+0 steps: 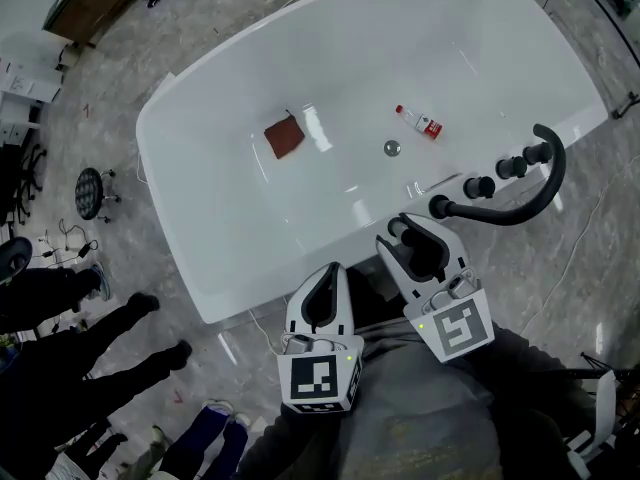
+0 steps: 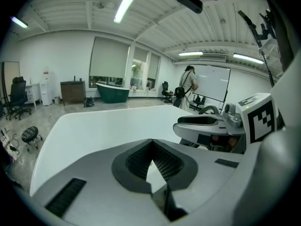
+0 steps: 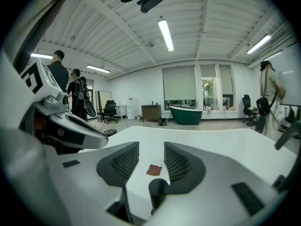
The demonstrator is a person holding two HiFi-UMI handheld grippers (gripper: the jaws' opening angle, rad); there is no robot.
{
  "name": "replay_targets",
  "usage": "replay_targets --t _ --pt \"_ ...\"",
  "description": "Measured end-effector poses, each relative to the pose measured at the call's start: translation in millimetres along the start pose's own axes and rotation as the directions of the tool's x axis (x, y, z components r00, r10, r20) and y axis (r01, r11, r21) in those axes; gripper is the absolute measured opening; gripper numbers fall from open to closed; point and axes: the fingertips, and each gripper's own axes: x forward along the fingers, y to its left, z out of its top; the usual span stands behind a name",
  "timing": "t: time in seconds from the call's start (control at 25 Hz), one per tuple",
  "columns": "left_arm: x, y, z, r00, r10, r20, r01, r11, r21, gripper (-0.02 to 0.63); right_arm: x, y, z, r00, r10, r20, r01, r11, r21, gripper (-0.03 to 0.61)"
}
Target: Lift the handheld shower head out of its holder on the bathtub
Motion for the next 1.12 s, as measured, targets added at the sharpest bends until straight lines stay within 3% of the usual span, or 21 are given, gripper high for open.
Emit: replay_targets --t 0.36,0.88,1.12 --pt "2.6 5.8 -30.6 0.999 0.016 -0.028 -0.016 1.000 -0.006 0.003 5.4 -9.9 -29.3 0.998 -0.059 0.007 0.060 0.998 -0.019 0.152" --pt "20.1 15.5 -60.7 0.996 0.045 -0.071 -0.045 0.999 0.005 0.003 25.1 -19.5 -80.3 0.998 -0.059 -0.031 0.059 0.998 0.000 0.169" --pt "29.1 17.8 -70.7 0.994 0.044 -0.099 -0.044 0.999 -0.001 0.003 31.1 -17.8 -105.4 0.994 -0.045 -0.102 0.046 0.999 0.002 0.168"
